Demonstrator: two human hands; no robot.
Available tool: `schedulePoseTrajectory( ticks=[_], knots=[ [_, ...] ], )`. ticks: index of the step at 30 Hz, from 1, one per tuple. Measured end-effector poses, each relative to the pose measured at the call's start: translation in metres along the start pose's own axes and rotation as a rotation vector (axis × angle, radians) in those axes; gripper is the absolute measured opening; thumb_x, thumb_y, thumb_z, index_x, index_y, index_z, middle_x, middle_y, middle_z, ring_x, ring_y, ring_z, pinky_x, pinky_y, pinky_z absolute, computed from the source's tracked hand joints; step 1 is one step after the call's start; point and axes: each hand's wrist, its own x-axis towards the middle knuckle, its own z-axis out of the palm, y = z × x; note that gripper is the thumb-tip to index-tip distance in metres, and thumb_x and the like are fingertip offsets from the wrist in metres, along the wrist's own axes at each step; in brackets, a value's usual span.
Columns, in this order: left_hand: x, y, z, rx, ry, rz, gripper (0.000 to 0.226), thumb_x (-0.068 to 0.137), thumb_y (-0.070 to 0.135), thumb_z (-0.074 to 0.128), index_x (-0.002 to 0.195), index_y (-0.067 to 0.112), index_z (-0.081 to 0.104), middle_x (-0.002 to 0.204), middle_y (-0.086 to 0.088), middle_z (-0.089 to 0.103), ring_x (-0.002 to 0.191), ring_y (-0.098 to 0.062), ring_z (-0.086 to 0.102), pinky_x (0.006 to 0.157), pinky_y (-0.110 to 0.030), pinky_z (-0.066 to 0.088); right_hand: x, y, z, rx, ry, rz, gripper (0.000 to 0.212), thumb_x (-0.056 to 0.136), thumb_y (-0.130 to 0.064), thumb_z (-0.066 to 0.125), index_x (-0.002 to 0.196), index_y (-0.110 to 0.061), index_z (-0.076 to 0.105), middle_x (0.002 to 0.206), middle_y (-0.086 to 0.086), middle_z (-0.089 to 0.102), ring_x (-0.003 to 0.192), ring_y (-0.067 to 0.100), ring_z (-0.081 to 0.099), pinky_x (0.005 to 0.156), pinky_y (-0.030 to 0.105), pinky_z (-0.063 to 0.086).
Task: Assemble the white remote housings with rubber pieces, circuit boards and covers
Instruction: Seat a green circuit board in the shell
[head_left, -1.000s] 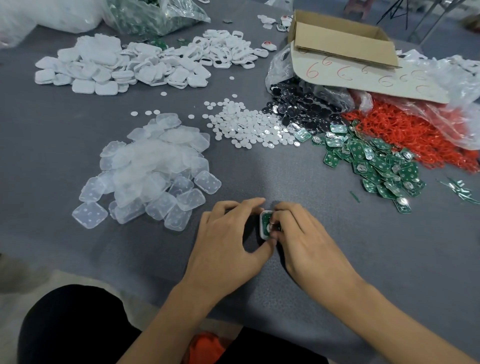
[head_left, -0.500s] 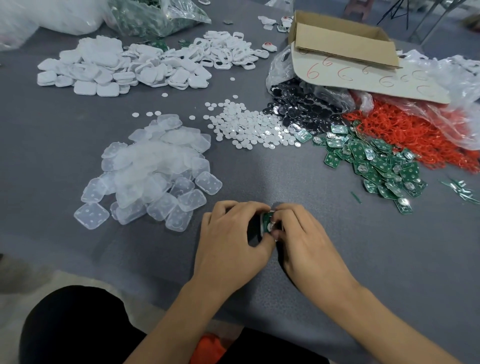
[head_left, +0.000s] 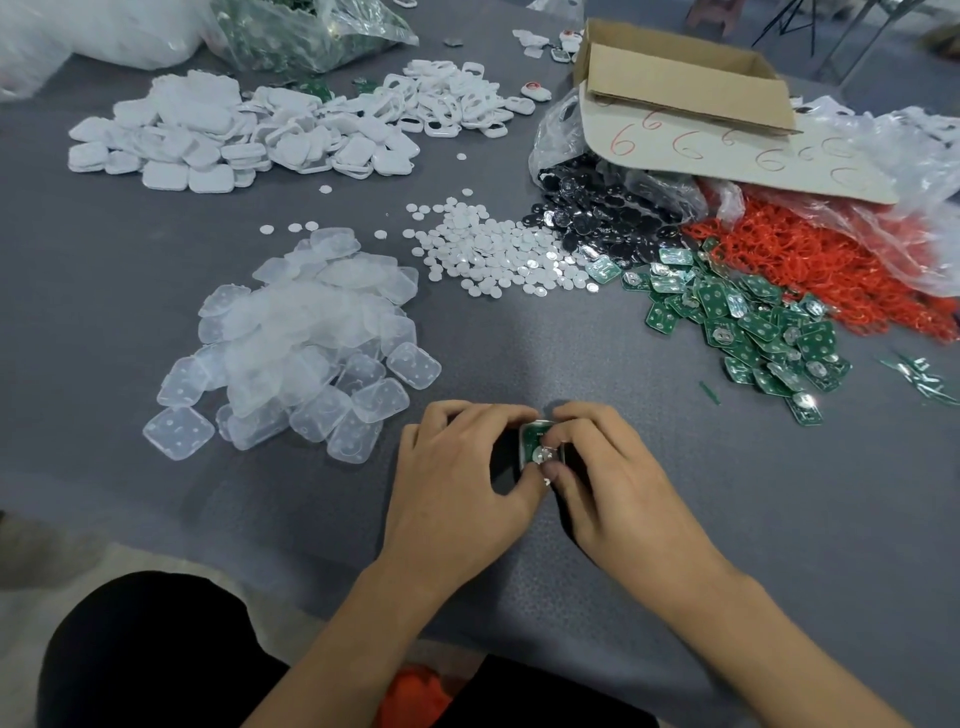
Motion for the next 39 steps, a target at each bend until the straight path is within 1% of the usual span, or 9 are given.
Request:
schedulePoseTrajectory(
  ticks=[3,8,12,15,19,26,31,35,39],
  knots=[
    [0.0,0.0,0.0,-0.015,0.012,-0.003,0.037,0.082,0.052,0.065,0.119,0.044,0.063,0.11,0.032,0.062,0.113,0.0,0.045,0.09,-0.027,0.034,-0.001,-0.001,0.004,-0.037,0.048,0.014,0.012,0.094,-0.01,0.064,0.106,-0.011,0.063,0.119,-0.001,0.058,0.112,0.016,0.058,0.101,0.026,0.044],
    [0.0,-0.001,0.002,-0.029,0.03,-0.013,0.035,0.082,0.044,0.067,0.117,0.043,0.065,0.108,0.031,0.063,0.112,-0.001,0.046,0.09,-0.028,0.035,-0.002,-0.001,0.009,-0.039,0.132,0.078,0.013,0.089,-0.011,0.07,0.101,-0.016,0.069,0.113,-0.007,0.064,0.106,0.013,0.063,0.093,0.03,0.051],
    [0.001,-0.002,0.003,-0.035,0.042,-0.013,0.035,0.08,0.042,0.067,0.116,0.042,0.066,0.106,0.031,0.063,0.11,-0.002,0.047,0.09,-0.03,0.036,-0.002,-0.001,0.008,-0.022,0.13,0.086,0.014,0.089,-0.01,0.071,0.102,-0.017,0.071,0.113,-0.008,0.067,0.105,0.014,0.064,0.092,0.033,0.052],
    [0.0,-0.004,0.003,-0.022,0.029,0.013,0.038,0.082,0.045,0.067,0.12,0.042,0.066,0.11,0.03,0.063,0.112,-0.003,0.047,0.089,-0.028,0.034,-0.005,-0.003,0.006,-0.025,0.102,0.086,0.018,0.092,-0.013,0.067,0.109,-0.018,0.068,0.12,-0.008,0.065,0.112,0.013,0.062,0.097,0.031,0.05],
    [0.001,-0.009,0.002,-0.012,-0.004,0.056,0.042,0.087,0.052,0.064,0.127,0.041,0.063,0.118,0.03,0.063,0.114,-0.003,0.045,0.087,-0.025,0.028,-0.007,-0.003,0.003,-0.023,0.086,0.082,0.018,0.093,-0.014,0.066,0.11,-0.019,0.068,0.126,-0.007,0.065,0.119,0.01,0.06,0.102,0.029,0.047],
    [0.001,-0.01,0.004,-0.021,0.024,0.057,0.041,0.087,0.053,0.065,0.126,0.042,0.066,0.116,0.029,0.065,0.112,-0.004,0.047,0.086,-0.031,0.035,-0.009,0.003,0.014,0.041,0.209,0.102,0.021,0.09,-0.014,0.071,0.109,-0.019,0.074,0.121,-0.008,0.068,0.114,0.008,0.063,0.098,0.032,0.051],
    [0.001,-0.009,0.005,-0.025,0.045,0.047,0.04,0.085,0.051,0.065,0.124,0.042,0.067,0.113,0.029,0.066,0.111,-0.005,0.049,0.086,-0.031,0.038,-0.01,0.007,0.019,0.079,0.254,0.109,0.022,0.088,-0.015,0.073,0.109,-0.02,0.075,0.12,-0.01,0.068,0.112,0.005,0.063,0.096,0.029,0.051],
    [0.002,-0.009,0.005,-0.017,0.038,0.045,0.041,0.085,0.051,0.064,0.125,0.041,0.067,0.115,0.028,0.066,0.111,-0.005,0.049,0.086,-0.031,0.036,-0.01,0.009,0.021,0.128,0.291,0.121,0.02,0.086,-0.014,0.076,0.106,-0.019,0.077,0.117,-0.009,0.07,0.11,0.005,0.064,0.096,0.028,0.052],
    [0.002,-0.012,0.005,-0.009,0.008,0.053,0.043,0.087,0.053,0.065,0.129,0.042,0.064,0.119,0.027,0.064,0.113,-0.005,0.045,0.086,-0.029,0.03,-0.009,0.012,0.02,0.153,0.285,0.129,0.021,0.085,-0.014,0.078,0.104,-0.021,0.078,0.115,-0.011,0.07,0.11,0.005,0.064,0.096,0.028,0.051]
  ],
)
